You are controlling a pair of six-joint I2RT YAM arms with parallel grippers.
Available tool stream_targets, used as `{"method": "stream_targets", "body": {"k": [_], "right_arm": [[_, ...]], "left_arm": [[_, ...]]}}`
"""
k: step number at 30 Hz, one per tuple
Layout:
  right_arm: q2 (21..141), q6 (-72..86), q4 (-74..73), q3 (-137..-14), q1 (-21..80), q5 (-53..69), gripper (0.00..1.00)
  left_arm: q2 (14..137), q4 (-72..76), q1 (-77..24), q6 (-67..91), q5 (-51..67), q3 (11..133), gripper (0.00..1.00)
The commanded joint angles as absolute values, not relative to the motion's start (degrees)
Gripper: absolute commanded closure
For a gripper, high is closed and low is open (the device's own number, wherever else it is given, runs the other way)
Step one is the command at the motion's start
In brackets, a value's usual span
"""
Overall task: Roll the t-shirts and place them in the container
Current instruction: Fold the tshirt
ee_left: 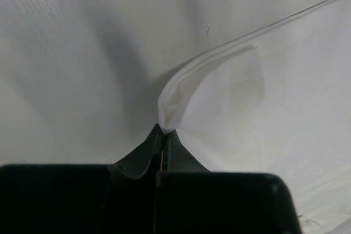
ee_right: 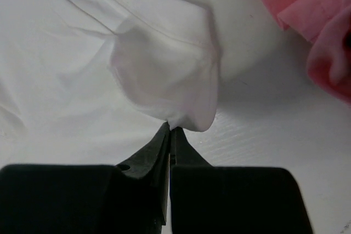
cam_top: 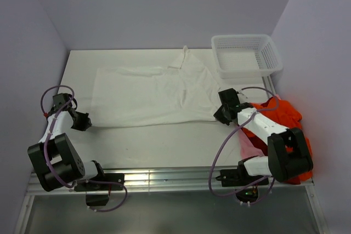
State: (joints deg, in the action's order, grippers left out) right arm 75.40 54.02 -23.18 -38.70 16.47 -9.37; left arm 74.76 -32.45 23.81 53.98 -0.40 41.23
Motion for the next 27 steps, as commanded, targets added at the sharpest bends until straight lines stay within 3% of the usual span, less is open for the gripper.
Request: {"method": "stream_targets", "body": {"k": [1,20,27], "right_arm": [[73.1,54.8,-22.9,-35.8,16.2,-11.1,1.00],[57.2,58.5,-26.7,-24.4,16.3,-12.0,1.00],[57.6,58.2,-26.5,-23.6,16.3,-11.1,1.00]], "left_arm": [[74.4,-32.2,24.3,52.5,-1.8,41.0,1.00],[66.4,-37.9,24.2,55.4,-4.1,39.5,1.00],[63.9,-41.7,24.2,57.1,-6.7,40.0,1.00]]}}
